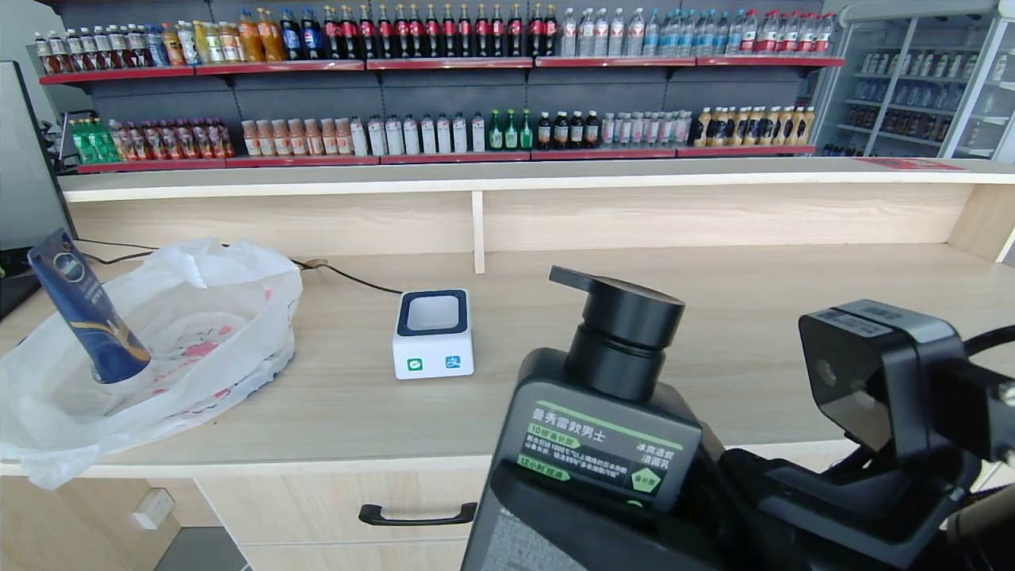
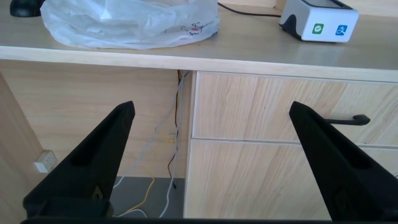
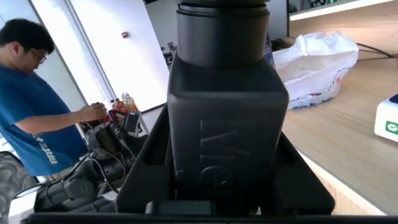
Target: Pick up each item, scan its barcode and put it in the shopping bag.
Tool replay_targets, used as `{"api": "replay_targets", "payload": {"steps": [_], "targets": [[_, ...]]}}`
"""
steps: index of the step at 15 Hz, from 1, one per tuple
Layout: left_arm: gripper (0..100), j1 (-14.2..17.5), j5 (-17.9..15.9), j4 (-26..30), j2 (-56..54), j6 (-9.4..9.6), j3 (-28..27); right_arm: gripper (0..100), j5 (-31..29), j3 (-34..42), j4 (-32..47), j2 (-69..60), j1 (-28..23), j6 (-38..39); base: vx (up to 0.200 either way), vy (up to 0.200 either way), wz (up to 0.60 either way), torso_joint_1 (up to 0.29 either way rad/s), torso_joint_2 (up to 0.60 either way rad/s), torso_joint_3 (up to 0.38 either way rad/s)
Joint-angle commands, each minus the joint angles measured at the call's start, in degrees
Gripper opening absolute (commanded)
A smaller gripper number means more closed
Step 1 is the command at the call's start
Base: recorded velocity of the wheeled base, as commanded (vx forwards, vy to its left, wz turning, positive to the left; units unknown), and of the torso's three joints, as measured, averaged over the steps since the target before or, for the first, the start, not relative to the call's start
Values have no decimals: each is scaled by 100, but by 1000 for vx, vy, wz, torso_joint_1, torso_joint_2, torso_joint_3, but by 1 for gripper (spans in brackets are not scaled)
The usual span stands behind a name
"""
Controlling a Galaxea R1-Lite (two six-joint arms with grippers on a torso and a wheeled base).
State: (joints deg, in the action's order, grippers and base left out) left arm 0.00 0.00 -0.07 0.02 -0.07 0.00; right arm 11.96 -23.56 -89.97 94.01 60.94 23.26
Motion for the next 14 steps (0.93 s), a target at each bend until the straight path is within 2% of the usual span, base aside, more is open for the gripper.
{"api": "replay_targets", "payload": {"steps": [1, 6, 8, 14], "targets": [[100, 9, 0, -1, -2, -1, 0, 0, -1, 203, -3, -6, -47, -252, 0, 0, 0, 0, 0, 0], [100, 0, 0, -1, -2, -1, 0, 0, -9, 247, -3, 29, -706, -1210, 0, 0, 0, 0, 0, 0], [100, 9, 0, -1, -2, -1, 0, 0, -1, 203, -3, -15, -1199, -1957, 0, 0, 0, 0, 0, 0], [100, 0, 0, -1, -2, -1, 0, 0, -71, -271, -3, 56, -2411, -3038, 0, 0, 0, 0, 0, 0]]}}
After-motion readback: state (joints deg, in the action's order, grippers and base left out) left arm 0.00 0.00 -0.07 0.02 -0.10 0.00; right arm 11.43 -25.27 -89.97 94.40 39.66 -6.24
